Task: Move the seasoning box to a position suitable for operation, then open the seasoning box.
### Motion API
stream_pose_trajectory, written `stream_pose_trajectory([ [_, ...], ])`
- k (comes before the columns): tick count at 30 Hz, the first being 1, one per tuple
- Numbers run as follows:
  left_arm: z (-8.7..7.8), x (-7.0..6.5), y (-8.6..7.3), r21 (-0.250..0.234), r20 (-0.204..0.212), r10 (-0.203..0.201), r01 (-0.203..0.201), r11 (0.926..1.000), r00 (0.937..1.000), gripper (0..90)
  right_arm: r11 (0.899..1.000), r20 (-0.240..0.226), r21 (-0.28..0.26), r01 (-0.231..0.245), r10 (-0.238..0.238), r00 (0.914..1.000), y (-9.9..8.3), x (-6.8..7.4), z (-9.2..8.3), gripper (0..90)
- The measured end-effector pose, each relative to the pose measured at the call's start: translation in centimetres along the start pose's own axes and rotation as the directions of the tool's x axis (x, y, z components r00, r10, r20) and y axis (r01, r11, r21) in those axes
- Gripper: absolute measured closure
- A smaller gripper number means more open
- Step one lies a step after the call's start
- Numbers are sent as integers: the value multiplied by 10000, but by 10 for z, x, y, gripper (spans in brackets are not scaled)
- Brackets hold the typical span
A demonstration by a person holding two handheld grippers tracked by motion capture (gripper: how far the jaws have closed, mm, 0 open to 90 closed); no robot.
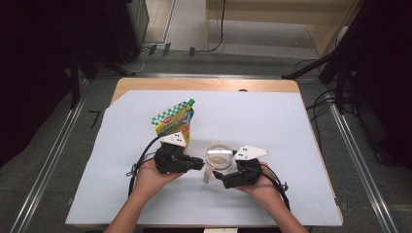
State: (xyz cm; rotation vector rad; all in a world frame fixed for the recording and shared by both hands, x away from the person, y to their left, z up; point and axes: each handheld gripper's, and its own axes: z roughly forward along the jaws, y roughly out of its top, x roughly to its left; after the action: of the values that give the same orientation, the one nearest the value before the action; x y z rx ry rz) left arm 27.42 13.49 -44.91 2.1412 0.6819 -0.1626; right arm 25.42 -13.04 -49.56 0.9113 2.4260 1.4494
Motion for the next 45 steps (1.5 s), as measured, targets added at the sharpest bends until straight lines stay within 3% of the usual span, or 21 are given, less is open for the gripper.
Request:
stream_pose_trajectory([
  [4,0,-1,0,-35,38,-53,53,10000,10000,839,9996,-316,277,-38,47,9995,-1,-2,-14,136],
  [8,5,-2,-1,-1,404,-91,92,10000,9991,899,9986,-363,520,-100,119,9993,-5,-4,-26,155],
  [10,8,-4,0,67,385,-23,21,10000,9993,900,9986,-292,471,-238,251,9993,-6,-6,-35,174],
  [15,12,-6,0,323,172,143,-149,9994,9997,900,9993,-393,220,-305,314,9987,-6,-10,-50,328],
  [20,12,-6,-1,429,28,302,-303,9986,9995,900,10000,-326,77,-26,28,9995,-5,-9,-53,426],
  [22,12,-7,-1,462,-27,350,-348,9983,9994,900,10000,-241,-16,42,-42,9997,-4,-8,-55,548],
  [24,12,-7,-1,473,-37,354,-352,9983,9994,900,10000,-329,-25,38,-38,9994,-3,-8,-55,570],
  [25,13,-7,-2,452,-7,380,-379,9983,9993,900,9998,-485,4,-185,185,9987,-2,-10,-54,638],
  [27,14,-8,-1,470,-22,364,-363,9982,9993,900,9995,-299,98,-315,318,9990,-2,-9,-53,732],
  [30,15,-9,-1,498,-54,382,-379,9980,9993,900,9988,-325,237,-429,437,9985,-2,-8,-52,781],
  [31,16,-8,-2,519,-6,222,-222,9984,9998,900,9971,-431,527,-557,580,9974,-3,-8,-49,811],
  [35,18,-9,-2,545,-13,156,-155,9984,9999,900,9971,-348,615,-455,477,9983,-4,-5,-46,900],
  [45,23,-15,0,800,-54,144,-139,9967,9999,900,9978,-250,495,-432,445,9987,-3,-5,-46,900],
])
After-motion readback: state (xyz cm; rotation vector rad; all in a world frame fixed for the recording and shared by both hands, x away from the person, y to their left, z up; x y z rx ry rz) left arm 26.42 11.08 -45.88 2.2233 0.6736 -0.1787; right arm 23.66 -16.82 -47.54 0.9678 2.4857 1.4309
